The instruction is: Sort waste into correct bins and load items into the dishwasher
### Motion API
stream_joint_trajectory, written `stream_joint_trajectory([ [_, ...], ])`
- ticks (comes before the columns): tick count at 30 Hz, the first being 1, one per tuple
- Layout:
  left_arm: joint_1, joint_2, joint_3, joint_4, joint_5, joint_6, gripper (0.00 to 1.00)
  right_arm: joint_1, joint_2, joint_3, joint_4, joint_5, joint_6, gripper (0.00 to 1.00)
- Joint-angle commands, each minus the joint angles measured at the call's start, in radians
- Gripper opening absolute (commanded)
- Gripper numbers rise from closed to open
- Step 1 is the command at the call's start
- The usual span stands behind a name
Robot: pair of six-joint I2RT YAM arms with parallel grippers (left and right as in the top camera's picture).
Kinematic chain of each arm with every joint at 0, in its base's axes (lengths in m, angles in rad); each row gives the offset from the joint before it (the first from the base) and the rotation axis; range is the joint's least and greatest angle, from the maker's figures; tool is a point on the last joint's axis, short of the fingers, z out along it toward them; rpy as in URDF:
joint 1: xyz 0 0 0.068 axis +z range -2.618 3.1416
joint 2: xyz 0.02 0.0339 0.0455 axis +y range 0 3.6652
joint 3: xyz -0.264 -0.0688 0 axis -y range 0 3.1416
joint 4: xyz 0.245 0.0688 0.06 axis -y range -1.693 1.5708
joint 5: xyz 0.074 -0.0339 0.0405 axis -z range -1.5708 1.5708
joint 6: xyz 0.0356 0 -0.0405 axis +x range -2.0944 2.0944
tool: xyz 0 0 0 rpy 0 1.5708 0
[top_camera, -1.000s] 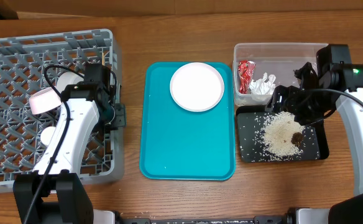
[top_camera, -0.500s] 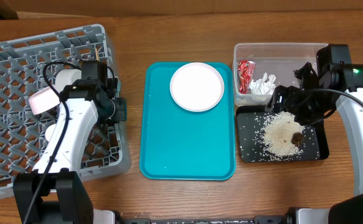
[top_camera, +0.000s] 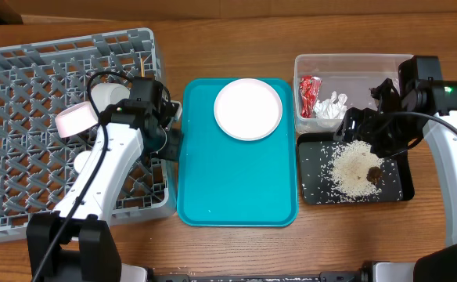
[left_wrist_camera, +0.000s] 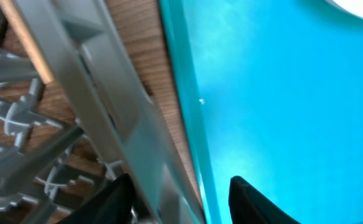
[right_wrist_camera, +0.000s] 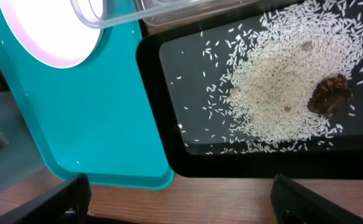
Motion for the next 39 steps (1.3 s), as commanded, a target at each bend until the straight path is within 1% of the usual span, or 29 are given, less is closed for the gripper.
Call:
stream_joint_trajectory([
  [1,-0.004,0.002,0.195,-0.149,-0.021,-0.021,0.52,0.001,-0.028,0.025,0.004,0.003,0.0,0.94],
  [2,-0.004,0.002,0.216,-0.171,-0.03,-0.034,0.51,0.001,-0.028,0.025,0.004,0.003,0.0,0.94],
  [3,0.001,0.002,0.277,-0.242,-0.05,-0.078,0.47,0.001,-0.028,0.025,0.004,0.003,0.0,0.94],
  [7,0.061,-0.009,0.361,-0.397,-0.051,-0.251,0.48,0.001,-0.028,0.025,0.004,0.003,0.0,0.94],
  [9,0.116,-0.053,0.36,-0.434,-0.051,-0.293,0.45,0.001,-0.028,0.025,0.004,0.003,0.0,0.94],
  [11,0.172,-0.121,0.355,-0.453,-0.053,-0.313,0.45,0.001,-0.028,0.025,0.004,0.003,0.0,0.94],
  [13,0.225,-0.189,0.347,-0.468,-0.053,-0.323,0.43,0.001,-0.028,0.025,0.004,0.003,0.0,0.94],
  [14,0.265,-0.241,0.335,-0.473,-0.053,-0.331,0.36,0.001,-0.028,0.025,0.005,0.003,0.0,0.94],
  [16,0.348,-0.33,0.298,-0.482,-0.082,-0.347,0.15,0.001,-0.028,0.025,0.005,0.002,0.0,0.94],
  [18,0.414,-0.382,0.256,-0.479,-0.151,-0.377,0.14,0.001,-0.028,0.025,0.004,0.002,0.0,0.94],
  [19,0.451,-0.399,0.23,-0.468,-0.186,-0.385,0.11,0.001,-0.028,0.025,0.004,0.002,0.0,0.94],
  [20,0.507,-0.41,0.194,-0.442,-0.201,-0.385,0.05,0.001,-0.028,0.025,0.004,0.002,0.0,0.94],
  [24,0.676,-0.38,0.069,-0.337,-0.2,-0.386,0.04,0.001,-0.028,0.025,0.003,0.002,0.0,0.94],
  [26,0.729,-0.361,0.026,-0.316,-0.198,-0.401,0.04,0.001,-0.028,0.025,0.0,0.002,0.0,0.94],
  [28,0.82,-0.326,-0.026,-0.301,-0.206,-0.403,0.04,0.001,-0.028,0.025,0.001,0.002,0.0,0.94],
  [33,0.977,-0.283,-0.058,-0.266,-0.208,-0.405,0.04,0.001,-0.028,0.025,0.005,0.002,0.0,0.94],
  [34,1.001,-0.282,-0.06,-0.253,-0.208,-0.415,0.04,0.001,-0.028,0.025,0.005,0.002,0.0,0.94],
  [36,1.054,-0.282,-0.079,-0.222,-0.202,-0.472,0.04,0.001,-0.028,0.025,0.005,0.002,0.0,0.94],
  [39,1.096,-0.282,-0.134,-0.167,-0.197,-0.498,0.04,0.001,-0.028,0.025,0.005,0.002,0.0,0.94],
])
